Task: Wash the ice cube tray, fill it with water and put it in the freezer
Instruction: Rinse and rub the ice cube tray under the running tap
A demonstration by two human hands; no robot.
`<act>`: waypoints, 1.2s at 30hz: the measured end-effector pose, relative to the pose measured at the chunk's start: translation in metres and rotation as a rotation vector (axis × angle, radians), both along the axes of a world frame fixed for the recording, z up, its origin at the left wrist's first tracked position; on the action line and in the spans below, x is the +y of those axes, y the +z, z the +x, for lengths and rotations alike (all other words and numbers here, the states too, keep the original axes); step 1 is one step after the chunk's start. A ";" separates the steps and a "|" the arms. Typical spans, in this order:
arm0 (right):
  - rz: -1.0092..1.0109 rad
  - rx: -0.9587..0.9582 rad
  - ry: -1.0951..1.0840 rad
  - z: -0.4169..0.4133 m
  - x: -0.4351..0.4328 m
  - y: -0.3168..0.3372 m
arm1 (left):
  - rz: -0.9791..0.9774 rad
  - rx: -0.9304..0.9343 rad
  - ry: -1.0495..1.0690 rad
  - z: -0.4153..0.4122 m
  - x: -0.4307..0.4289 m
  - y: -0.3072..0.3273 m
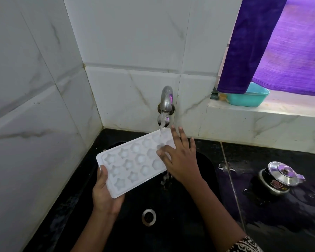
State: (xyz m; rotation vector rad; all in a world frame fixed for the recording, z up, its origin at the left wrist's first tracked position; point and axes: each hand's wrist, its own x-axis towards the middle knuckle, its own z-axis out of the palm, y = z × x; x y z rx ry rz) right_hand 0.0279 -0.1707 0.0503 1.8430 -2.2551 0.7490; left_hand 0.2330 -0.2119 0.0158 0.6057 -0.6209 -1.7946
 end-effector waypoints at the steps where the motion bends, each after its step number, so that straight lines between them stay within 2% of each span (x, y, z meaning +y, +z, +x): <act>1: -0.027 0.013 -0.020 0.004 -0.001 0.001 | 0.009 0.004 -0.004 -0.001 0.002 -0.001; 5: 0.023 0.007 0.046 0.009 0.000 -0.006 | 0.026 0.022 0.018 0.000 -0.002 0.000; 10: -0.014 -0.009 -0.030 0.004 -0.001 -0.004 | 0.023 0.015 0.001 -0.003 0.000 0.000; 13: 0.024 -0.026 0.036 0.008 0.000 -0.005 | 0.034 0.020 0.025 -0.002 -0.003 0.002; 18: 0.021 -0.036 -0.015 0.003 -0.002 0.000 | 0.034 0.017 0.017 -0.005 -0.003 0.003; 31: 0.110 -0.062 0.049 0.003 0.001 -0.004 | 0.037 0.023 0.034 -0.001 -0.008 0.002; 36: 0.045 -0.061 0.008 0.011 0.000 -0.001 | 0.053 0.039 0.022 -0.005 -0.006 0.006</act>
